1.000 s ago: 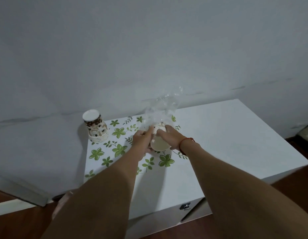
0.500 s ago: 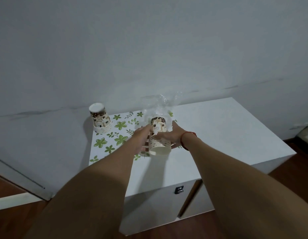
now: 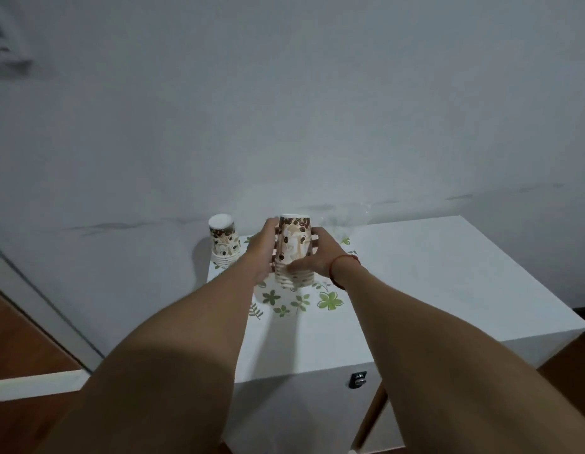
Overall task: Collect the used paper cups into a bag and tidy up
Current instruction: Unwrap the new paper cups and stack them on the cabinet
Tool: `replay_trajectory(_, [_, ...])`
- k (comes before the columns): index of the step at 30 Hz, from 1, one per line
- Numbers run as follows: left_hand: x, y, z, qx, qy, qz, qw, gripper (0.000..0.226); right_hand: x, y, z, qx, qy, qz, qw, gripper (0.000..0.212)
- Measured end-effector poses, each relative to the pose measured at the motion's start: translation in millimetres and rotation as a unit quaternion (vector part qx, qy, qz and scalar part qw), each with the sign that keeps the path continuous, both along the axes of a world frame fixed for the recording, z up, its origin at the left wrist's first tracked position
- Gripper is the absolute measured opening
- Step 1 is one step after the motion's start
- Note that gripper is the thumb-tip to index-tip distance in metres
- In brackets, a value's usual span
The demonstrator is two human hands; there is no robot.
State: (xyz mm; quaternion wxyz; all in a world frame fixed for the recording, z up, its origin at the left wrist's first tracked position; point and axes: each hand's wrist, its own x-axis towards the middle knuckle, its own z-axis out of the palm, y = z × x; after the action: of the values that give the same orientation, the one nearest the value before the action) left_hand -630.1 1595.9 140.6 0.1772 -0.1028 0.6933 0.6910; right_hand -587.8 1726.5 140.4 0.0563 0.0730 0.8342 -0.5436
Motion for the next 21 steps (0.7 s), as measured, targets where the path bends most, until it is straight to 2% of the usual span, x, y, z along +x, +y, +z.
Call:
replay_trajectory(4, [-28, -33, 23, -0.010, 0.056, 0.056, 0.997, 0.053, -33, -38, 18, 0.018, 0.079, 0.008, 0.997, 0.088])
replay_trajectory(11, [-102, -102, 61, 0.045, 0.109, 0.156, 0.981, 0.037, -122, -112, 56, 0.032, 0.144, 0.039, 0.988, 0.078])
replay_trajectory(15, [-132, -124, 51, 0.029, 0.114, 0.152, 0.981, 0.039, -155, -132, 47, 0.024, 0.132, 0.038, 0.990, 0.080])
replay_trajectory(21, [-143, -123, -10, -0.034, 0.064, 0.128, 0.989, 0.031, -162, -134, -6, 0.066, 0.032, 0.033, 0.997, 0.075])
